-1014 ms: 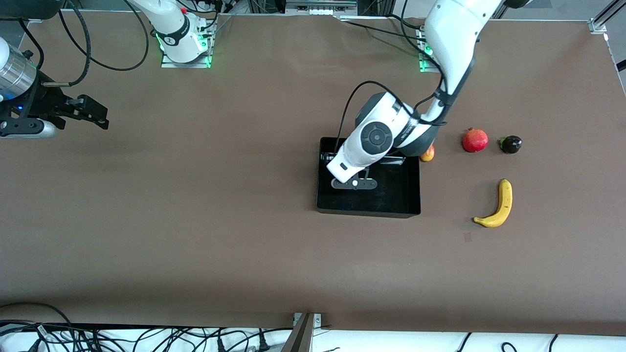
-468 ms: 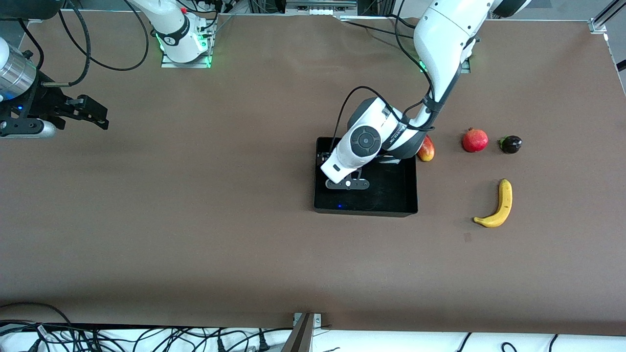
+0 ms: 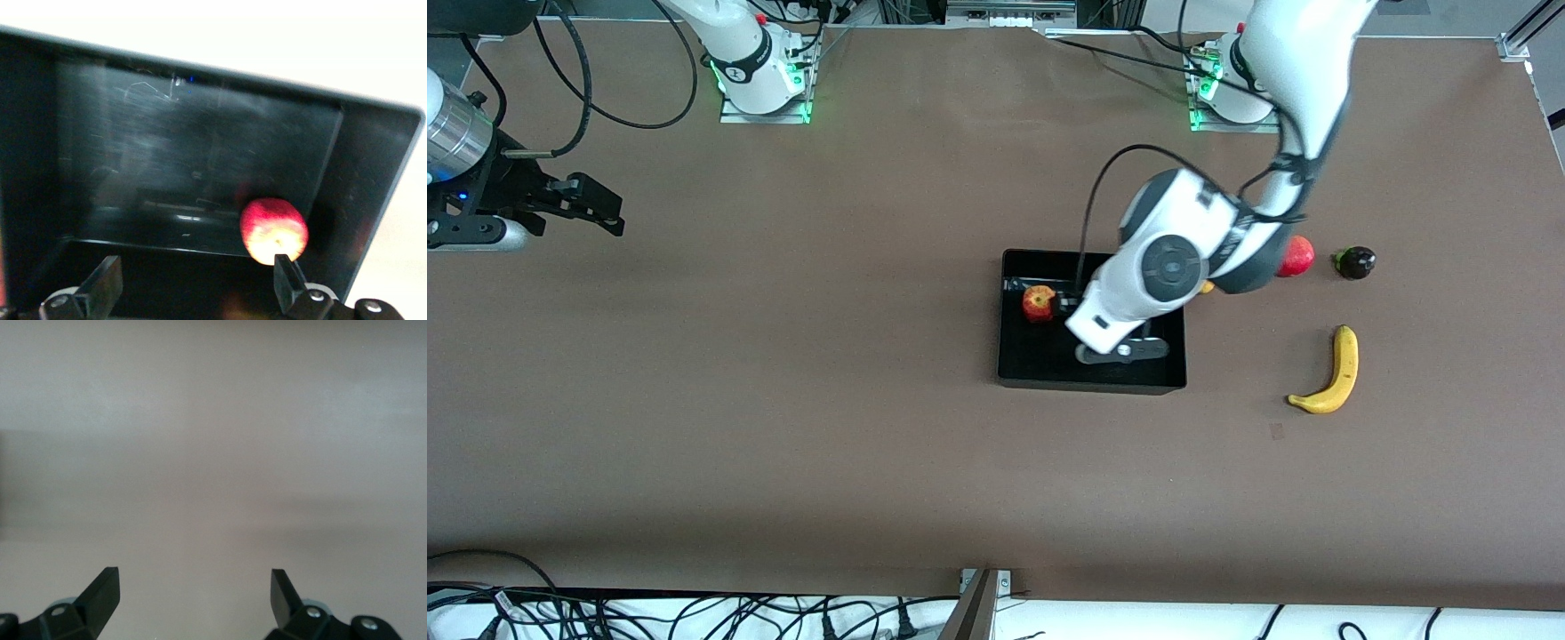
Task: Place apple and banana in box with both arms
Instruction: 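Move the left gripper back over the yellow banana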
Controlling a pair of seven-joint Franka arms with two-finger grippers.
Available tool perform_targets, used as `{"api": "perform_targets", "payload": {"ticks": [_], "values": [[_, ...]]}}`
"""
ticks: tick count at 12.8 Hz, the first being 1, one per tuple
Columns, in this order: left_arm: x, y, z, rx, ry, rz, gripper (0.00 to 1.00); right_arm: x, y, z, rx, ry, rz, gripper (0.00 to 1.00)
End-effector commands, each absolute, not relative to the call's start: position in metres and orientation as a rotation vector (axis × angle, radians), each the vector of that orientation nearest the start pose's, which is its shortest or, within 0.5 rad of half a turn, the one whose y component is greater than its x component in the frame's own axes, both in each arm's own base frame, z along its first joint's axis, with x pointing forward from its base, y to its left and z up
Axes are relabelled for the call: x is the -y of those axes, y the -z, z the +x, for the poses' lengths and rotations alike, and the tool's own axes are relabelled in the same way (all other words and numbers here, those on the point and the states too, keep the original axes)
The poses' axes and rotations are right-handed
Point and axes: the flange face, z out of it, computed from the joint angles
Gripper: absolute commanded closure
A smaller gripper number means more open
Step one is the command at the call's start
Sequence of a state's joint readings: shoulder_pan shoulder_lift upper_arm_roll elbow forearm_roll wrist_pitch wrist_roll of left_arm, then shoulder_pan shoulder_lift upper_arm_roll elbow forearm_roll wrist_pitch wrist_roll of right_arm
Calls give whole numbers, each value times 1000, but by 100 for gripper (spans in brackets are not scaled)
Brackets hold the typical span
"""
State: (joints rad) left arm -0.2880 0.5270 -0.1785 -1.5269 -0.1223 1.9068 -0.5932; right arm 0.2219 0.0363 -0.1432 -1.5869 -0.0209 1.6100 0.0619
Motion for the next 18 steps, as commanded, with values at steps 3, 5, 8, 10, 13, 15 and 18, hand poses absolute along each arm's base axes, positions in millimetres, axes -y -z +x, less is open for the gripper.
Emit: {"api": "perform_targets", "payload": {"ticks": [3,5,8,10,13,15,18], "values": [[151,-378,650,137,-316,-3083,0,-42,-604,568,39,0,-3185,0],[74,-364,666,-126,-314,-3015,0,-42,-604,568,39,-2,-3185,0],[-16,-319,685,-474,-275,-2955,0,-43,-604,568,42,-2,-3185,0],[-48,-279,686,-533,-316,-2952,0,-43,-604,568,42,-2,-3185,0],[-88,-232,681,-779,-266,-2946,0,-43,-604,568,42,-2,-3185,0],[-103,-209,670,-926,-188,-2918,0,-42,-604,568,39,-2,-3185,0],[-103,-186,658,-938,-154,-2927,22,-43,-604,568,42,-2,-3185,0]]}}
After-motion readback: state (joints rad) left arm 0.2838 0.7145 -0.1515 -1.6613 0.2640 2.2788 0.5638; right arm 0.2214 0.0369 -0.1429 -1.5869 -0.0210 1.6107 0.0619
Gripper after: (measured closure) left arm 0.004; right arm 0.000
